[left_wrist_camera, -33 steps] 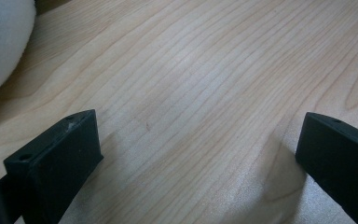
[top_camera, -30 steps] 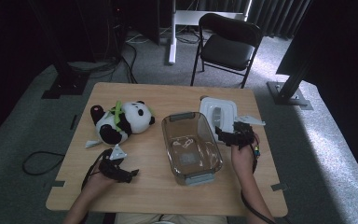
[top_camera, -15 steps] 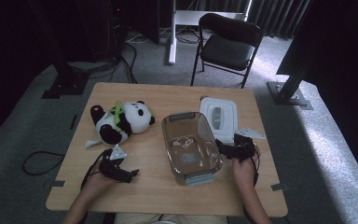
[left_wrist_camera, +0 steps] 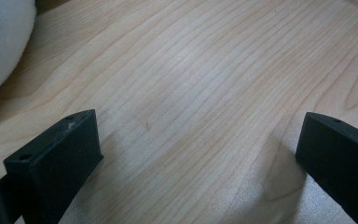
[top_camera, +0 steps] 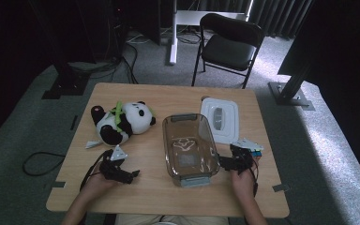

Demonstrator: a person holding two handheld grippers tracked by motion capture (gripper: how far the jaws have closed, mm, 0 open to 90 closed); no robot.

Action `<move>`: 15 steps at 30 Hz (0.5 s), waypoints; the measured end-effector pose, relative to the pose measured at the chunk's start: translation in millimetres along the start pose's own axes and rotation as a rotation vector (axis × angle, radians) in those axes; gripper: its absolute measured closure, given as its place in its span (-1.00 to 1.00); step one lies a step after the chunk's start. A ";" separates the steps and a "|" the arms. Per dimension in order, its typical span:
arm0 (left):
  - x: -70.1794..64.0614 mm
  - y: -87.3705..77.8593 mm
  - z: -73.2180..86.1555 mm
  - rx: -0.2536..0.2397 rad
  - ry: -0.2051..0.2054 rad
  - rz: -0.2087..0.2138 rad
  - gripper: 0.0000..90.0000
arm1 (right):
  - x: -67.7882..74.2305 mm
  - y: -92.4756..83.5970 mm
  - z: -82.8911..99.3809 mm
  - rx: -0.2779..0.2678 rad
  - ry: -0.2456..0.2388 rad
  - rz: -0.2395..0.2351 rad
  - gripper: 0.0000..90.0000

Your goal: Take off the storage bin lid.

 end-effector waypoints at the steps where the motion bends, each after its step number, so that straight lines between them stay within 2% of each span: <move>1: 0.0 0.0 0.0 0.000 0.001 0.000 -0.99 | 2.7 1.3 1.3 0.003 -0.003 -0.014 -0.69; 15: -0.6 -0.5 0.5 -0.001 0.010 0.009 -0.99 | 21.9 9.1 10.6 0.028 -0.052 -0.068 -0.69</move>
Point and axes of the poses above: each handheld gripper's, and its own axes: y roughly forward along the jaws, z roughly out of its underside, x roughly to its left, the point moved 6 cm from there along y, roughly forward along the jaws
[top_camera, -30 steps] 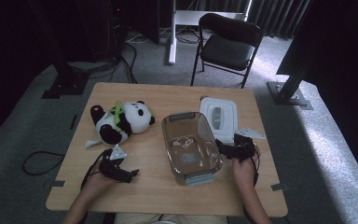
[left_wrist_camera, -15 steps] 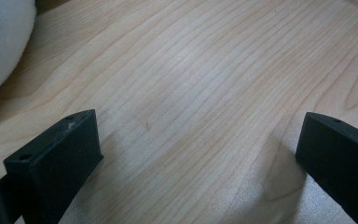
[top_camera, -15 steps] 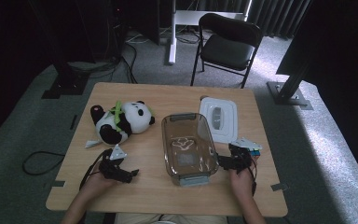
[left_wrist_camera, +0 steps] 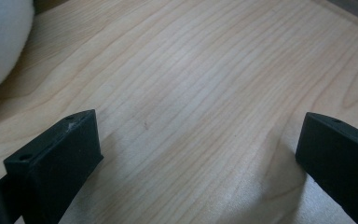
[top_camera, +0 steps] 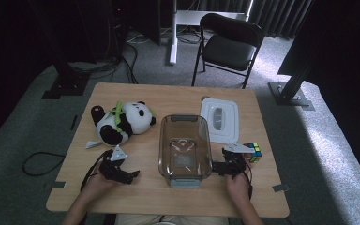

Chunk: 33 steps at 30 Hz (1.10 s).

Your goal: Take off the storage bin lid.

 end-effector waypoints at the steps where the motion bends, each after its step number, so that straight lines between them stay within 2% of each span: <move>1: 0.0 0.0 0.0 0.000 0.000 0.000 -0.99 | 1.7 0.6 0.0 -0.001 0.001 -0.008 -0.69; 10: 0.1 -0.1 0.1 0.002 0.002 0.000 -0.99 | 13.9 10.5 2.5 0.032 -0.030 -0.047 -0.70; 17: -0.1 -0.1 0.1 -0.001 -0.001 0.000 -0.99 | 27.2 14.4 1.3 0.035 -0.090 -0.120 -0.71; 19: -0.1 -0.1 0.1 -0.001 -0.002 0.000 -0.99 | 26.8 14.2 1.1 0.024 -0.113 -0.121 -0.71; 22: -0.1 -0.2 0.3 0.000 0.000 0.000 -0.99 | 23.9 15.5 2.4 0.027 -0.121 -0.129 -0.73; 23: -0.1 -0.3 0.3 0.001 0.001 0.000 -0.99 | 21.0 17.0 3.7 0.036 -0.117 -0.107 -0.73; 26: -0.5 -0.7 0.7 0.001 0.005 0.005 -0.99 | 14.5 20.4 7.7 0.047 -0.093 -0.117 -0.73; 27: -0.6 -0.7 0.7 0.000 0.005 0.006 -0.99 | 11.5 22.0 9.1 0.055 -0.093 -0.103 -0.73; 28: -0.5 -0.7 0.8 -0.001 0.006 0.006 -0.99 | 8.9 23.2 10.2 0.061 -0.099 -0.090 -0.73; 33: -0.6 -0.7 0.8 -0.001 0.005 0.006 -0.99 | 2.7 25.5 12.0 0.065 -0.133 -0.086 -0.73</move>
Point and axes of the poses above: each handheld gripper's, and its own axes: y roughly forward along the jaws, z roughly out of its underside, x roughly to its left, the point moved 6 cm from there along y, roughly forward along the jaws
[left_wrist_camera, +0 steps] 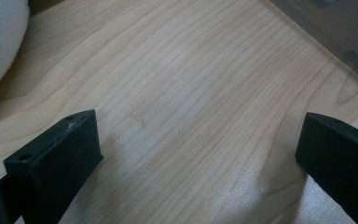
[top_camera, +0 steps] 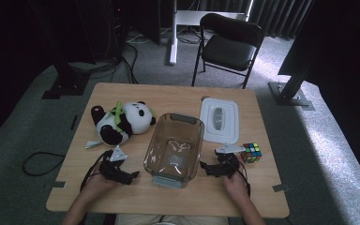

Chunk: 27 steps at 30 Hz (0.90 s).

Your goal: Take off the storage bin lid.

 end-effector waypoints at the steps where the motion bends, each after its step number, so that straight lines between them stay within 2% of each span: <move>1: 0.1 0.0 0.0 0.000 0.001 0.000 -0.99 | -1.7 1.5 1.8 0.017 -0.025 0.013 -0.73; 5: 0.1 0.0 0.0 0.000 0.002 0.000 -0.99 | -2.5 3.7 5.0 0.045 -0.042 0.018 -0.72; 10: 0.0 0.0 0.0 0.000 0.001 0.000 -0.99 | -2.8 7.1 7.4 0.094 -0.077 0.057 -0.71; 15: -0.2 0.0 0.0 0.000 0.005 0.003 -0.99 | -2.6 7.4 7.7 0.100 -0.059 0.051 -0.71; 21: -0.3 -0.1 0.1 0.000 0.004 0.003 -0.99 | -4.1 7.5 7.5 0.100 -0.038 0.078 -0.72; 27: -0.4 -0.7 0.6 0.003 0.011 0.008 -0.99 | -4.4 8.4 6.9 0.101 -0.034 0.083 -0.73</move>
Point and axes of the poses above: each handheld gripper's, and its own axes: y roughly forward along the jaws, z roughly out of its underside, x roughly to its left, the point moved 6 cm from there along y, roughly forward along the jaws
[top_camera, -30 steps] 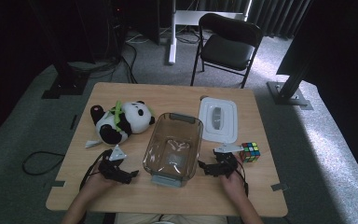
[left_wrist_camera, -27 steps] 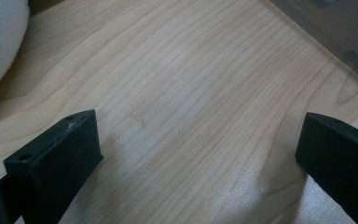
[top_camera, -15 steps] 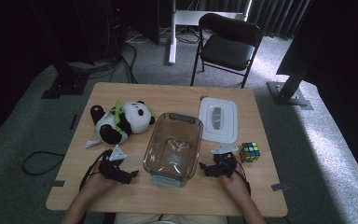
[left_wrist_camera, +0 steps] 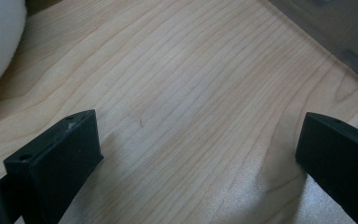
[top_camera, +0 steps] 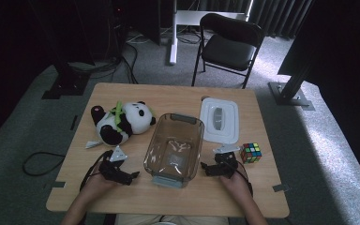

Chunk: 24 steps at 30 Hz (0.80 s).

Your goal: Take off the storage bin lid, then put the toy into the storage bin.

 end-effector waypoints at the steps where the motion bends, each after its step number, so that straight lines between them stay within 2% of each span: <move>1: -0.1 -0.2 0.1 0.002 0.001 0.000 -0.99 | 0.0 0.0 0.0 0.000 0.000 0.001 -0.73; 4: -0.8 -2.4 0.8 0.025 0.003 0.002 -0.98 | 0.0 0.0 0.0 -0.001 0.000 0.001 -0.73; 6: 1.5 -8.3 0.5 0.047 0.010 -0.015 -0.91 | 0.1 0.0 0.0 -0.001 -0.001 0.000 -0.73; 9: 5.5 -16.3 -1.4 0.044 -0.020 -0.018 -0.90 | 0.2 -0.3 0.3 -0.001 -0.006 -0.004 -0.73; 13: 5.4 -25.7 -6.2 0.044 -0.016 -0.006 -0.90 | 0.8 -1.1 1.0 0.000 -0.011 -0.010 -0.73; 20: 8.3 -41.0 -26.9 0.022 -0.011 0.006 -0.90 | 1.0 -1.5 1.5 0.000 -0.015 -0.017 -0.73; 24: 11.2 -48.7 -40.2 0.008 0.004 -0.001 -0.90 | 0.9 -1.6 1.7 0.000 -0.016 -0.017 -0.73</move>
Point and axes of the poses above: each handheld gripper's, and its own axes: y roughly forward along the jaws, z roughly out of its underside, x roughly to its left, the point moved 6 cm from there along y, roughly forward along the jaws
